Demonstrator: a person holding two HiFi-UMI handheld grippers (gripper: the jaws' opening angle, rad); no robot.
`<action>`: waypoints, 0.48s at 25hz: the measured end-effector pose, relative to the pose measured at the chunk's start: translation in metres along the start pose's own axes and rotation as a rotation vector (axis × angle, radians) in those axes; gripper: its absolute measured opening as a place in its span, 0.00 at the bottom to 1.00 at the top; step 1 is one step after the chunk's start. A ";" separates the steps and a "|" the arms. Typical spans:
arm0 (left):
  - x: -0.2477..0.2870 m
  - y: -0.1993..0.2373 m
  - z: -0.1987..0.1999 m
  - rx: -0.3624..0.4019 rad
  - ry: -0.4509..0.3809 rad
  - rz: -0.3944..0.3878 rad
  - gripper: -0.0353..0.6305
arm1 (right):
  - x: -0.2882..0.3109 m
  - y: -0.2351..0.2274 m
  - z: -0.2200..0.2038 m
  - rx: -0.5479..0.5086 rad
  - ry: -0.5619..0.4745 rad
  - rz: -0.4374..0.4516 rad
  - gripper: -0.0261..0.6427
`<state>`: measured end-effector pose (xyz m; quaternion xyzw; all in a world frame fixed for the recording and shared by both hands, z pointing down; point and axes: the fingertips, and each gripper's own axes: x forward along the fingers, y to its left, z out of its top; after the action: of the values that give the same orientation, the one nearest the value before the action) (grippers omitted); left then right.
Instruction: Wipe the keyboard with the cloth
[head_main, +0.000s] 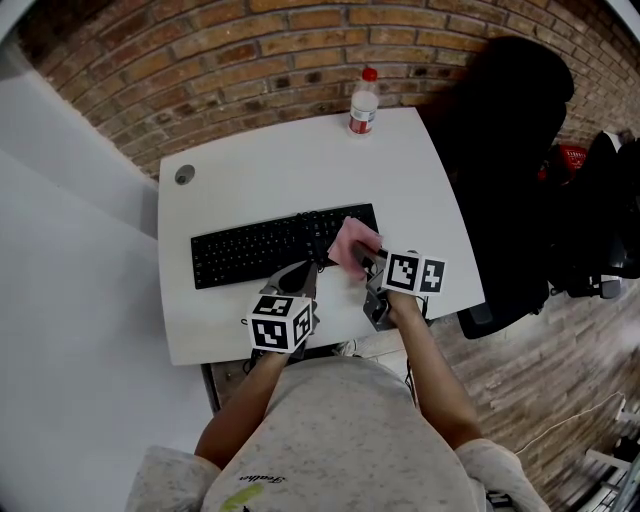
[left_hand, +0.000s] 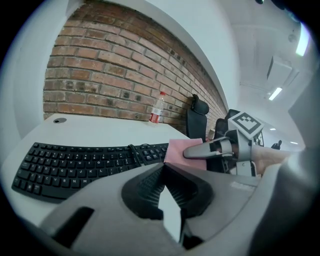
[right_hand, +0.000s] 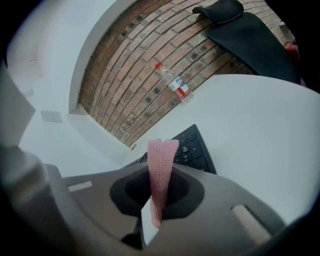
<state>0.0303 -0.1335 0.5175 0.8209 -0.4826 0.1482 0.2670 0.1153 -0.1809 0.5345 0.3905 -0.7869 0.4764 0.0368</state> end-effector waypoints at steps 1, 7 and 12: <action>0.001 -0.003 0.000 0.001 -0.001 0.001 0.05 | -0.003 -0.003 0.001 0.000 -0.001 -0.001 0.07; 0.007 -0.003 -0.001 0.004 -0.005 -0.005 0.05 | -0.006 -0.018 0.003 0.005 -0.011 -0.026 0.07; 0.011 -0.005 -0.002 0.008 -0.006 -0.014 0.05 | -0.015 -0.035 0.009 -0.002 -0.029 -0.064 0.07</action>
<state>0.0397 -0.1381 0.5232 0.8256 -0.4772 0.1459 0.2633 0.1508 -0.1874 0.5483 0.4225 -0.7748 0.4685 0.0410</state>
